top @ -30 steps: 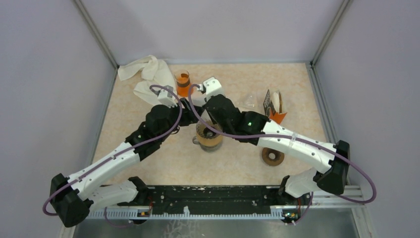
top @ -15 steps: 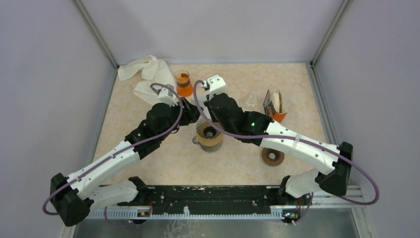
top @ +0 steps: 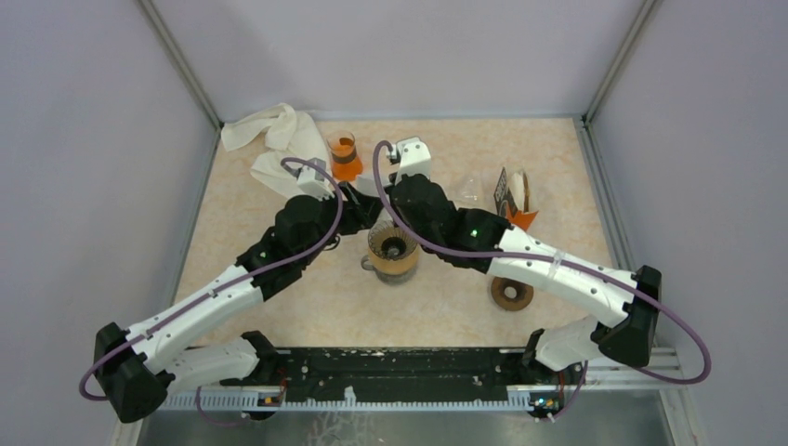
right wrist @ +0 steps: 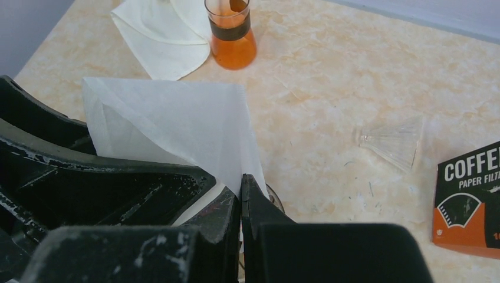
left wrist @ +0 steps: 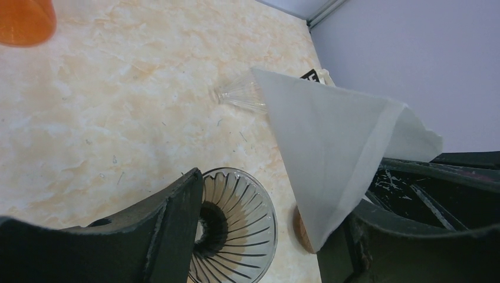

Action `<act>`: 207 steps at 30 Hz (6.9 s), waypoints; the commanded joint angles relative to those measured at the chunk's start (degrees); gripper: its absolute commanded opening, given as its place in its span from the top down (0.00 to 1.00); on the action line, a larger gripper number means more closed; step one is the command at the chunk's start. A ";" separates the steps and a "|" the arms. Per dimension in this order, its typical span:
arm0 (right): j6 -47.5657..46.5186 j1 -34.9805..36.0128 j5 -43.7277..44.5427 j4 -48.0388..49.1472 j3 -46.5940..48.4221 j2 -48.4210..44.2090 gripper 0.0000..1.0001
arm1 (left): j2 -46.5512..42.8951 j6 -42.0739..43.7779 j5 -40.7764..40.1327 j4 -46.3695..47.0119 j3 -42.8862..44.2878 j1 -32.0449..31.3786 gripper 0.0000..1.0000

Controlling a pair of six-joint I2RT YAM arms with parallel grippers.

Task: Place the coffee filter in the dripper
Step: Place the coffee filter in the coffee dripper.

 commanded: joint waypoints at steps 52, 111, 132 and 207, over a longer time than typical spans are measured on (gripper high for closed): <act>4.05 0.67 -3.63 -4.97 -0.32 -3.91 0.70 | 3.17 2.98 8.62 -31.74 18.33 -2.46 1.00; -0.14 -7.36 -15.92 -16.96 4.45 4.57 0.94 | 15.03 8.99 17.11 -44.61 26.97 -0.23 0.97; -0.95 -7.75 -16.80 -18.73 6.41 6.98 0.83 | 16.71 9.06 25.70 -40.80 21.87 3.07 0.87; -2.82 -11.25 -19.40 -11.49 -5.65 4.77 0.58 | 21.65 11.23 17.26 -40.34 18.88 4.57 0.31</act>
